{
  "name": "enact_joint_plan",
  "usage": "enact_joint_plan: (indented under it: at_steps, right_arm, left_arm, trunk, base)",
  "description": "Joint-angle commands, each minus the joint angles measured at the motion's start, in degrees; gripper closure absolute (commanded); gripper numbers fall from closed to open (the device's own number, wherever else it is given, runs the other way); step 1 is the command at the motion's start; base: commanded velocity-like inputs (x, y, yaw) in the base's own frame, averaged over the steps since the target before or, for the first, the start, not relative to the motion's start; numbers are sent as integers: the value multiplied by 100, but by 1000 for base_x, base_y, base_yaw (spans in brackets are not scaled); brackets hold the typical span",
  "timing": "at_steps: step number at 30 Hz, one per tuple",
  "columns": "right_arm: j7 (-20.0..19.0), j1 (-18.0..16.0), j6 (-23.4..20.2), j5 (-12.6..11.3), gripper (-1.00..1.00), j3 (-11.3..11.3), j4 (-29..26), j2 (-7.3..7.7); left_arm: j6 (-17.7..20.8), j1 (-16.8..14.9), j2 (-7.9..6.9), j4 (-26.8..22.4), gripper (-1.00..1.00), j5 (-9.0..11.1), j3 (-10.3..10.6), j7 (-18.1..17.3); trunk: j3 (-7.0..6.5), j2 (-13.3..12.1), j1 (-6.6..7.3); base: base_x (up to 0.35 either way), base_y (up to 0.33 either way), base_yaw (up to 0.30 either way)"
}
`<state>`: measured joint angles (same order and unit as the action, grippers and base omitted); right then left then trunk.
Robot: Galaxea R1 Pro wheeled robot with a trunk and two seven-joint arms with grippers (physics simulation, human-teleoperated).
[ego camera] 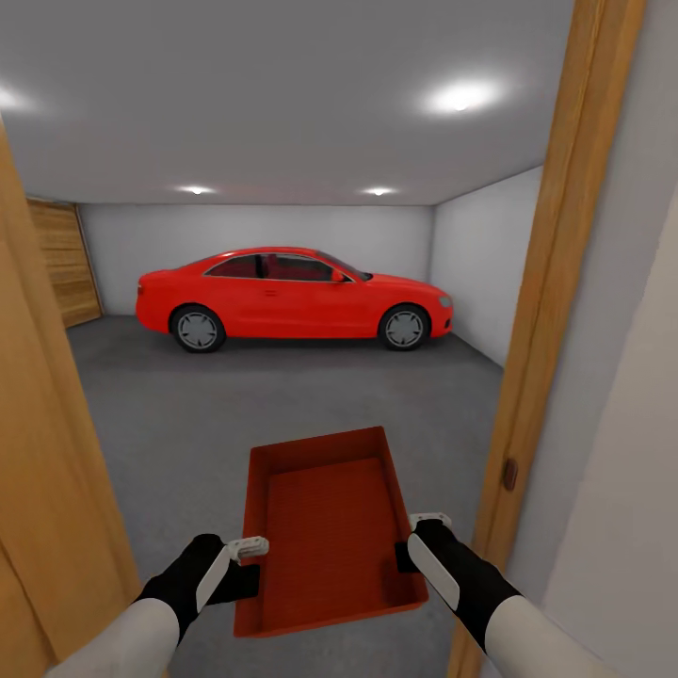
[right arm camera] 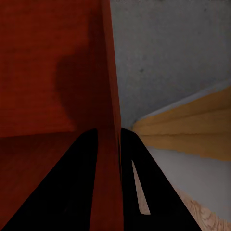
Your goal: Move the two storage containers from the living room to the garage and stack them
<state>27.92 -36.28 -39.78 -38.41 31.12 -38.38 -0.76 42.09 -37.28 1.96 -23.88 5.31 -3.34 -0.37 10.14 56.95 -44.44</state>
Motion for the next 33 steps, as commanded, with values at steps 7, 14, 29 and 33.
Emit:
enact_joint_plan:
  at_steps: [7, 14, 29, 33]
  right_arm:
    - [47, -2, 3, -140, 100, 111, -3, -2]
    - [47, -2, 3, -139, 100, 106, -3, -2]
    - [62, -2, 0, -139, 100, 105, -3, 6]
    - [66, -2, 2, -133, 100, 106, -3, 6]
  left_arm:
    - [28, -7, 32, -12, 100, 40, -62, 20]
    - [28, -7, 29, -12, 100, 40, -62, 20]
    - [28, -7, 32, -12, 100, 40, -58, 20]
    - [28, -7, 32, -12, 100, 40, -57, 20]
  trunk:
    - [8, 6, -1]
    - [8, 6, -1]
    - [8, 6, -1]
    - [8, 6, -1]
  base:
    - [180, 2, 0]
    - [178, 0, 0]
    - [3, 0, 0]
    - [0, 0, 0]
